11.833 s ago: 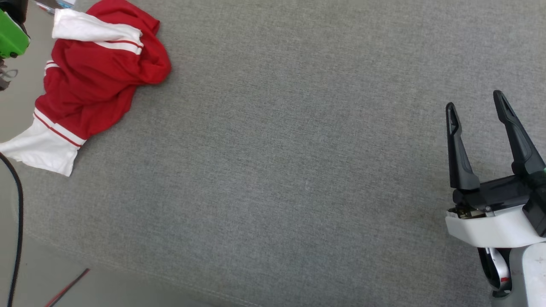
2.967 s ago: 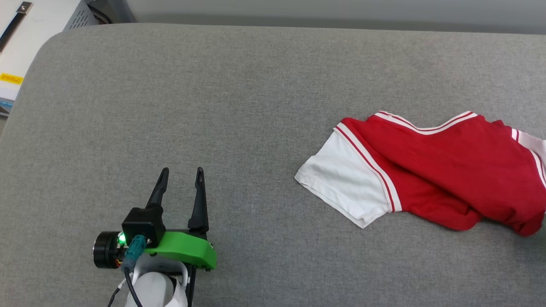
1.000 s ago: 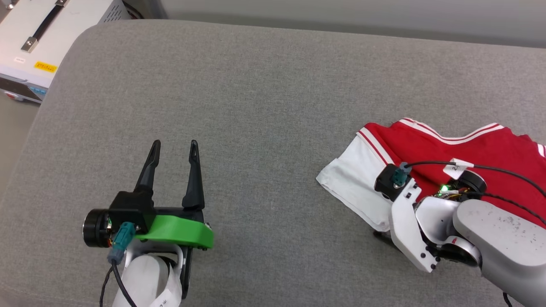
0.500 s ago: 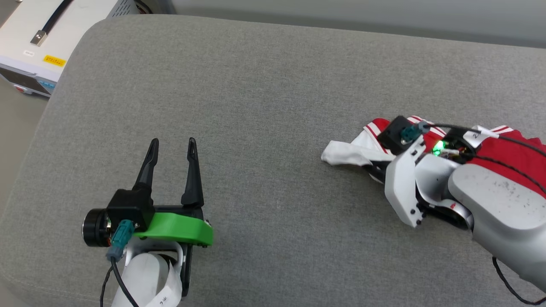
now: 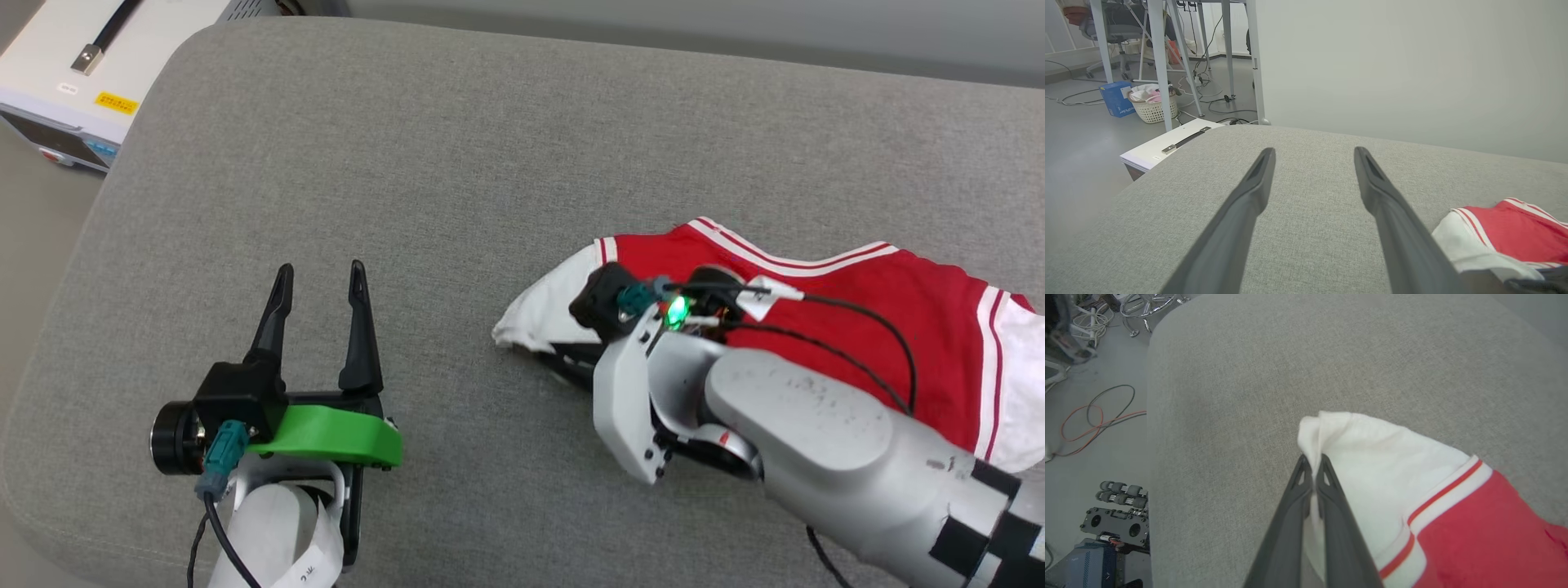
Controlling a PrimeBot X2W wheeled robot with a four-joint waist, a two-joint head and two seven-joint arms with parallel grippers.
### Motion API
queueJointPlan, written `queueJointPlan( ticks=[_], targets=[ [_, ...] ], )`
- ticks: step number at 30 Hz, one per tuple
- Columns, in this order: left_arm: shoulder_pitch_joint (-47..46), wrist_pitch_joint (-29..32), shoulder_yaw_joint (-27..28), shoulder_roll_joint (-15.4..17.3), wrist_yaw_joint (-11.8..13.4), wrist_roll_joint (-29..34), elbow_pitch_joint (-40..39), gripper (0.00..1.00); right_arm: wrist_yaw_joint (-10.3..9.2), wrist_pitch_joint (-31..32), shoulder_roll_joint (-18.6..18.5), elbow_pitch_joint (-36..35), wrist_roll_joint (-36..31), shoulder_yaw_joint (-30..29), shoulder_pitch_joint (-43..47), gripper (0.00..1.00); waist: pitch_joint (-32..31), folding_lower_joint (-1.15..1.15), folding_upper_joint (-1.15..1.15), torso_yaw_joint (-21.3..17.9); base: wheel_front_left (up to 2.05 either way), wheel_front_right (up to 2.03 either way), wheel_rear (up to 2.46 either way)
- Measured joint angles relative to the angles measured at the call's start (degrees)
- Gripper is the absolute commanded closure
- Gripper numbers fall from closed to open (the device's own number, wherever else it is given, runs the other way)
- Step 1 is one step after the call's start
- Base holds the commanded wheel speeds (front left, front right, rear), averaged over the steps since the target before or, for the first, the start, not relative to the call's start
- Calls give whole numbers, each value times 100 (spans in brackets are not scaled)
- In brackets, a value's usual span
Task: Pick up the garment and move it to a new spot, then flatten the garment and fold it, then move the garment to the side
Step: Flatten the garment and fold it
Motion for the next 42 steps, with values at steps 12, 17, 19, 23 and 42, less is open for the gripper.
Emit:
queueJointPlan(
  ticks=[12,17,19,23,42],
  targets=[
    [3,0,126,0,0,5,153,0,0,11,142,270,-101,259,758,0,-38,0,0,-73,0,0,0],
    [18,0,238,-1,-62,101,231,0,0,-967,-7,167,-222,69,759,0,-256,0,0,-164,0,0,0],
    [40,0,310,-1,-107,147,236,0,0,-1281,-109,58,-241,-145,800,0,-352,0,0,-210,0,0,0],
    [65,0,437,21,-256,288,243,0,0,-1948,-331,-38,-547,-899,1066,0,-538,0,0,-349,0,0,0],
    [-2345,972,-1408,1410,-806,-592,1270,0,0,-2497,159,-1388,-3177,-5850,3948,0,-738,0,0,-1106,0,0,0]
  ],
)
